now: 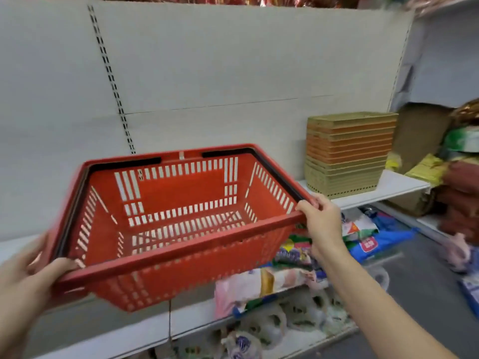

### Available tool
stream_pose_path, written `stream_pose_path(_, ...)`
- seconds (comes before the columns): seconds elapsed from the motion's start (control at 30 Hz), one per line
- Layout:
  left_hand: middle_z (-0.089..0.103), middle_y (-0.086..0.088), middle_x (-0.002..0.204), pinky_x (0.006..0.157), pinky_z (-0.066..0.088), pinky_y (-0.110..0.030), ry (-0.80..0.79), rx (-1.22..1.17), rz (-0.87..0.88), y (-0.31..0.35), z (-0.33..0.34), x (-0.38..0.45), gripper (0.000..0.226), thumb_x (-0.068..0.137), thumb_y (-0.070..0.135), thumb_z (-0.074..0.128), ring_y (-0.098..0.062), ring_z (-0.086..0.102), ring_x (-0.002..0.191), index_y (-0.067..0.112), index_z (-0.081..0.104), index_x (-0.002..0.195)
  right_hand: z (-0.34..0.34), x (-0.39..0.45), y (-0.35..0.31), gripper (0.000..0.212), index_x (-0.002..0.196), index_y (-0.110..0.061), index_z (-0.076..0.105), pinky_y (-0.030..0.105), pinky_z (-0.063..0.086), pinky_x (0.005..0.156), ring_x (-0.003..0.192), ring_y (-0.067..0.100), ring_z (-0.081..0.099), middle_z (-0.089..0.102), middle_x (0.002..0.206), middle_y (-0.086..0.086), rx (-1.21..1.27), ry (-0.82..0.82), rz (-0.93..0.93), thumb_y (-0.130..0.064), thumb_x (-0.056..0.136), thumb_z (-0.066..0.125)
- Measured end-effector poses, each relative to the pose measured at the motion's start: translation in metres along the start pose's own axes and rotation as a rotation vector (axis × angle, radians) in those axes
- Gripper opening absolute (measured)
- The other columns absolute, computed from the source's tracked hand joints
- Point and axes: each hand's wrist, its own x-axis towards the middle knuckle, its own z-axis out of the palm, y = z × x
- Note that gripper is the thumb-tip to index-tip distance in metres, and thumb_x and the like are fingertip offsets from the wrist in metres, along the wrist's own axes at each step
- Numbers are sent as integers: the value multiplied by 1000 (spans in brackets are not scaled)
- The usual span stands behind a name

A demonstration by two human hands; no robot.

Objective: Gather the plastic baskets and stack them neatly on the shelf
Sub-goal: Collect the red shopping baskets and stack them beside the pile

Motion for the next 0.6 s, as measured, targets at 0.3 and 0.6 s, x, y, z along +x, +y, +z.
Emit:
stream_pose_path(0.3, 70, -6, 91, 70, 61, -50, -28, 143, -13, 17, 226, 101, 55, 88, -3, 53, -25, 67, 70, 16, 57, 139, -30, 192, -17, 14, 81, -26, 65, 35, 48, 53, 58, 24, 55, 58, 67, 0, -78, 78, -5, -19, 71, 59)
stream_pose_path(0.6, 68, -8, 85, 74, 60, -58, 13, 207, -86, -12, 287, 160, 39, 90, -4, 49, -30, 66, 71, 20, 62, 118, -16, 280, 11, 4, 73, -26, 63, 46, 57, 57, 69, 28, 66, 68, 74, 4, -222, 61, 7, -23, 73, 63)
